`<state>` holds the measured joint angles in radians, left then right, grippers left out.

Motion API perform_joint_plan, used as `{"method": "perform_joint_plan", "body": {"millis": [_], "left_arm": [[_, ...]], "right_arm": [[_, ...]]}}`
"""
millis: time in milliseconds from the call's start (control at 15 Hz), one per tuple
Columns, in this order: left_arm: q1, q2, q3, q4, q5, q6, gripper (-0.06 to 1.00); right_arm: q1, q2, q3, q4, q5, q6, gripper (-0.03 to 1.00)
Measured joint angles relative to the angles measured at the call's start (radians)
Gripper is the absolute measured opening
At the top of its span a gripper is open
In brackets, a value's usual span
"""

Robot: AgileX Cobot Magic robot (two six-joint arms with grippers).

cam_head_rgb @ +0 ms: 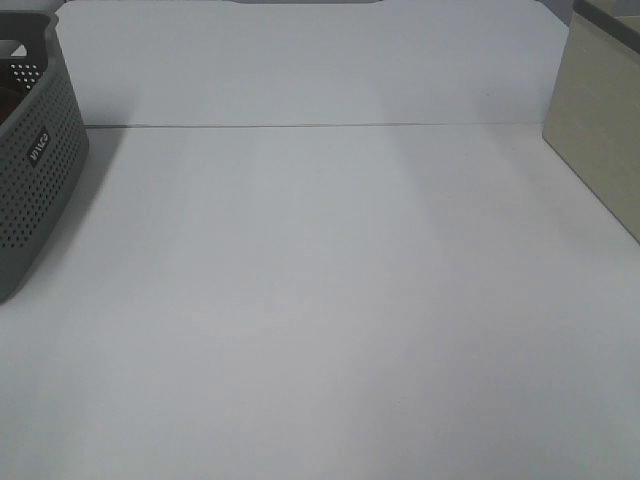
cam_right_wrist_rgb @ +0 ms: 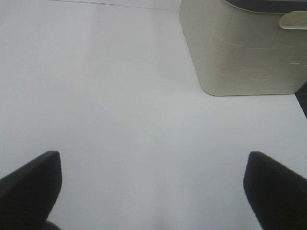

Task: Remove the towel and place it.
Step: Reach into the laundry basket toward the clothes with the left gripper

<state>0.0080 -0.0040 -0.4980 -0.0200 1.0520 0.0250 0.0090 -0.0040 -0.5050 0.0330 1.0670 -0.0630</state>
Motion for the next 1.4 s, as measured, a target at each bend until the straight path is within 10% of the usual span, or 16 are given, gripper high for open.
{"method": "perform_joint_plan", "body": {"millis": [1400], "left_arm": [[0.03, 0.0, 0.0, 0.006, 0.0, 0.006, 0.99]], "right_arm": [[0.0, 0.0, 0.0, 0.0, 0.0, 0.014, 0.99]]}}
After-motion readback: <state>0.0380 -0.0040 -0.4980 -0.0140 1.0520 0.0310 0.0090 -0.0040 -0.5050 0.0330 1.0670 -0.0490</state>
